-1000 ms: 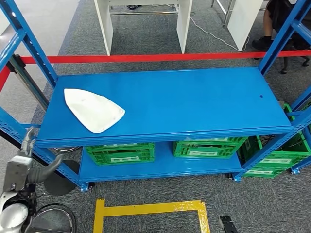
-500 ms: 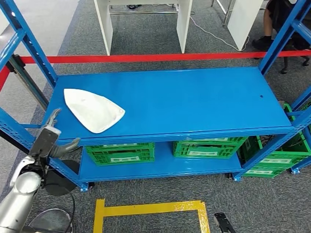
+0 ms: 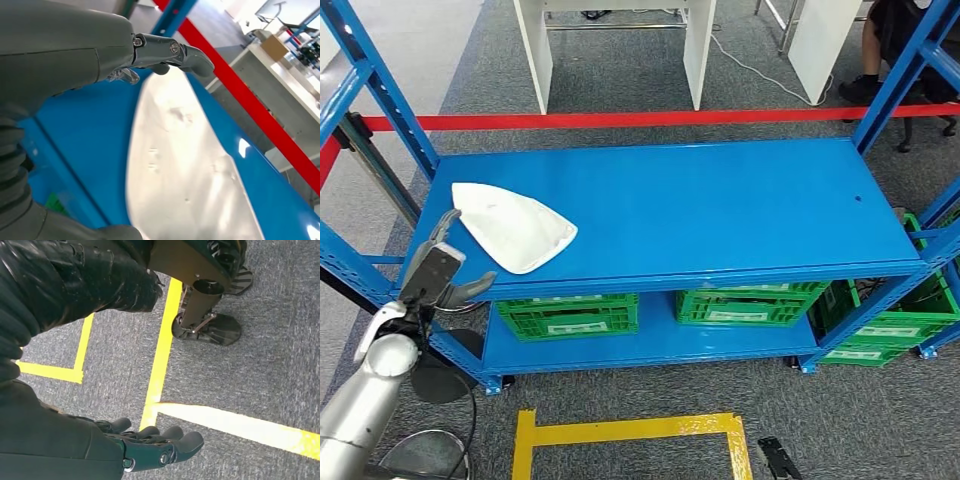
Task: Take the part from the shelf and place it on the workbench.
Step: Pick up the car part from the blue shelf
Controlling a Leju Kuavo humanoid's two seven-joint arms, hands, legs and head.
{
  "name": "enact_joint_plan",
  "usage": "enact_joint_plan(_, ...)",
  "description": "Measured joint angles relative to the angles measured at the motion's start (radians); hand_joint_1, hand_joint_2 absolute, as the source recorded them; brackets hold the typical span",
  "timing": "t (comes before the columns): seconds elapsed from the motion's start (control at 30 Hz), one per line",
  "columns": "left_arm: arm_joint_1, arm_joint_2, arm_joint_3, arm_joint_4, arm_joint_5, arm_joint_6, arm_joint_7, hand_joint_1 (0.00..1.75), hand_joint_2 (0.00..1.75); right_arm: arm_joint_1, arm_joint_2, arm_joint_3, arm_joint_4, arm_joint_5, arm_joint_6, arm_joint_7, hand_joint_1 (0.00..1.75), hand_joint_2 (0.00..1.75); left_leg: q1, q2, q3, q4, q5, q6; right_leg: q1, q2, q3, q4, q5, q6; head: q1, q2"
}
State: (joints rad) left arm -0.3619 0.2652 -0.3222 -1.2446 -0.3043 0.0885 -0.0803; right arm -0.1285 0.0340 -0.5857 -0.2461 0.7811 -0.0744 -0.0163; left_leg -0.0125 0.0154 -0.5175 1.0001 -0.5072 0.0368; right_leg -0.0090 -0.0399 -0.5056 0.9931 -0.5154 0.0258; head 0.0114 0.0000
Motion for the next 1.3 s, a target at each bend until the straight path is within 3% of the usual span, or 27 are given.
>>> enact_joint_plan(0.37,-0.125,-0.057,-0.097,0.083,-0.066,-0.056,0.045,0.0,1.75,-0.016,0.006,0.028,0.0,0.016,0.018,0.015,0.0,1.75,0.0,0.0,0.0,0.001,0.0,0.0,0.0,0.0,0.0,0.0,0.0,0.0,0.0,0.0)
enact_joint_plan(0.73,-0.204,-0.118,-0.146,0.209,-0.106,-0.053,0.083,0.0,1.75,-0.026,0.01,0.053,0.0,0.027,0.025,0.031,0.0,1.75,0.0,0.0,0.0,0.001,0.0,0.0,0.0,0.0,0.0,0.0,0.0,0.0,0.0,0.0)
enact_joint_plan(1.3,-0.236,-0.151,-0.173,0.286,-0.115,-0.044,0.093,0.0,1.75,-0.028,0.011,0.068,0.0,0.028,0.027,0.034,0.0,1.75,0.0,0.0,0.0,0.001,0.0,0.0,0.0,0.0,0.0,0.0,0.0,0.0,0.0,0.0)
